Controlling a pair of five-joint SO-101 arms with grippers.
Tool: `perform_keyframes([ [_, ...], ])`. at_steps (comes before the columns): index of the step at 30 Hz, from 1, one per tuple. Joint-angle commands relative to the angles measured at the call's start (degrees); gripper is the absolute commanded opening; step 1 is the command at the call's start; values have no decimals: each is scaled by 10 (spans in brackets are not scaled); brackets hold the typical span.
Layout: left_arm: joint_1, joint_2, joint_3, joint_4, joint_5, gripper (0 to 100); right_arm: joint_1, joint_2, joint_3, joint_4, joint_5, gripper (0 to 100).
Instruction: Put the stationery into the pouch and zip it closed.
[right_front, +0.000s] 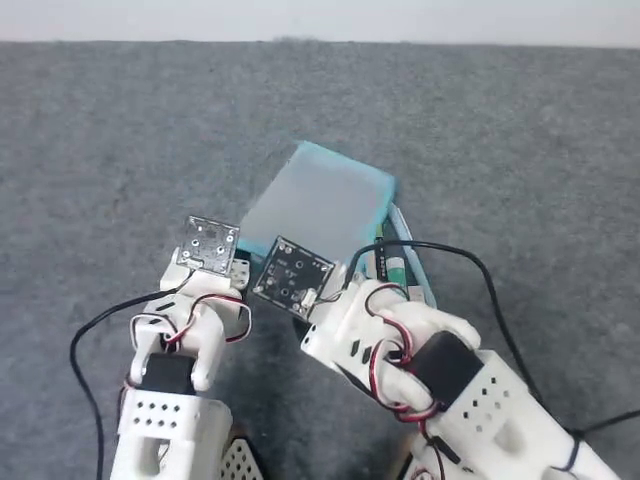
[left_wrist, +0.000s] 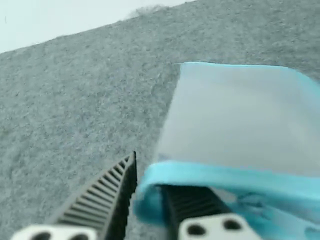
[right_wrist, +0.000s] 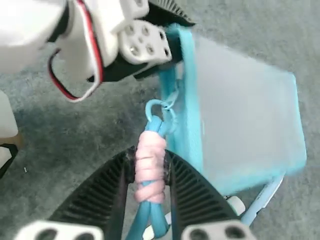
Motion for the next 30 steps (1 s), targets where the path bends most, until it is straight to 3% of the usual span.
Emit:
perform_keyframes([
  [1, -5, -12, 0, -22, 27, 10, 27, -22, -4, -8, 10, 6],
  [9, -43, -11, -6, -23, 46, 10, 124, -21, 17, -5, 10, 6],
  [13, -81, -11, -8, -23, 45, 10, 131, -21, 30, -7, 8, 6],
  [30, -82, -11, -7, -20, 45, 10, 132, -21, 37, -5, 9, 6],
])
